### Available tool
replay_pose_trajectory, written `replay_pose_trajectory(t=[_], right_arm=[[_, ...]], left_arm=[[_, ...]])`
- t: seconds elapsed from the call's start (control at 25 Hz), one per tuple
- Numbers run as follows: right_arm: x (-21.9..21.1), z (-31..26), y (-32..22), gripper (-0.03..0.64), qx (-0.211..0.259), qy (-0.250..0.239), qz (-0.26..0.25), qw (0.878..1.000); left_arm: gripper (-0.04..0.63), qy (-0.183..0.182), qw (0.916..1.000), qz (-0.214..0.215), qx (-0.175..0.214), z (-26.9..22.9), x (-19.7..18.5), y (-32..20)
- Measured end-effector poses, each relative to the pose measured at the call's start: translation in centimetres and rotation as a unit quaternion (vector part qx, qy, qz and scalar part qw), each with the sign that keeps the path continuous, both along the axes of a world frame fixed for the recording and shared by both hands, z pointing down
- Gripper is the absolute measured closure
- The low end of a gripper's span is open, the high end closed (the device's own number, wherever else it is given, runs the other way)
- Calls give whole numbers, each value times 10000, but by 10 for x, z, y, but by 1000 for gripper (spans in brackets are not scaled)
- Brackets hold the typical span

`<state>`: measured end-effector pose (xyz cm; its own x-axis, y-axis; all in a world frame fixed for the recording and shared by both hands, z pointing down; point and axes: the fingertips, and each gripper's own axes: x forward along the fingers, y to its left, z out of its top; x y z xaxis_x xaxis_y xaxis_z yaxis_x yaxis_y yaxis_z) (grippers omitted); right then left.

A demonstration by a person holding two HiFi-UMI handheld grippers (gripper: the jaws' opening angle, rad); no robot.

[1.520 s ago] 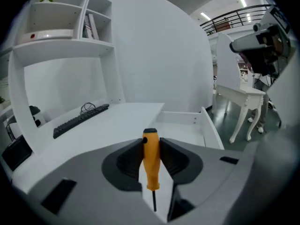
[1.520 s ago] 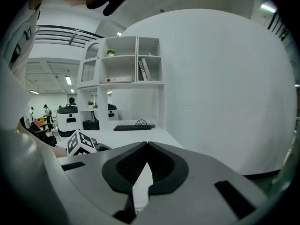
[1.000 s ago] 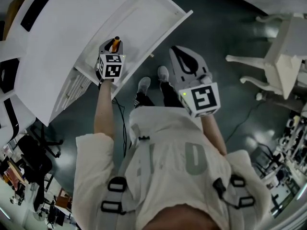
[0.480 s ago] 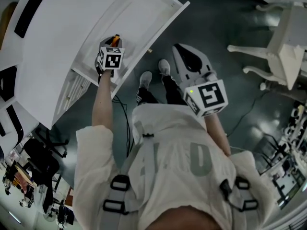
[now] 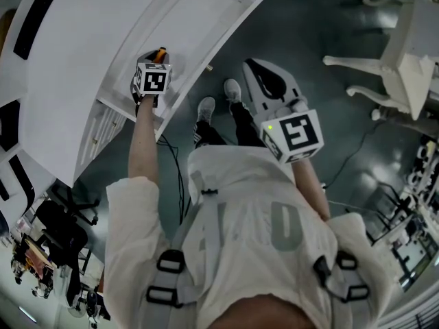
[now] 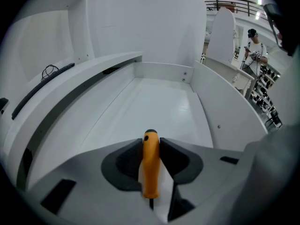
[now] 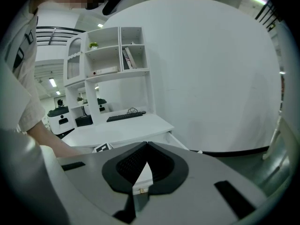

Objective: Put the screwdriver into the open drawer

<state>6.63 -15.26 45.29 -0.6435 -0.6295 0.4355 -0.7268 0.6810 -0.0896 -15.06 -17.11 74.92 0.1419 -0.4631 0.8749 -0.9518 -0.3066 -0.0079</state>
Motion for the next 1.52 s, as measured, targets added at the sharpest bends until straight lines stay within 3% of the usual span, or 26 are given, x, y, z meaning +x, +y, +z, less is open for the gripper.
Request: replay_pose_trajectory(t=[0.16,0.28,0.56,1.12,1.36,1.52], right_arm=[[-5,4,6,612,9,113,-132,9998],[-6,5,12,612,-147,61,-127,9998],[-6,7,19,612,-171,72,-137,9997],[-9,11,26,612,-198,111,-252,9994],[-18,8,21,612,47,288,-572,9979],[-28,-7,13,612,313,239,-703,9967]], left_arm=[[480,26,10000,59,-42,1,1,1],[416,120,9998,39,-150,6,5,5],[364,82,10000,20,-36,4,5,6],[345,243,9996,71,142,-10,24,3],[344,254,9984,-42,505,-38,21,-16],[344,238,9930,-110,1150,-93,14,-48]])
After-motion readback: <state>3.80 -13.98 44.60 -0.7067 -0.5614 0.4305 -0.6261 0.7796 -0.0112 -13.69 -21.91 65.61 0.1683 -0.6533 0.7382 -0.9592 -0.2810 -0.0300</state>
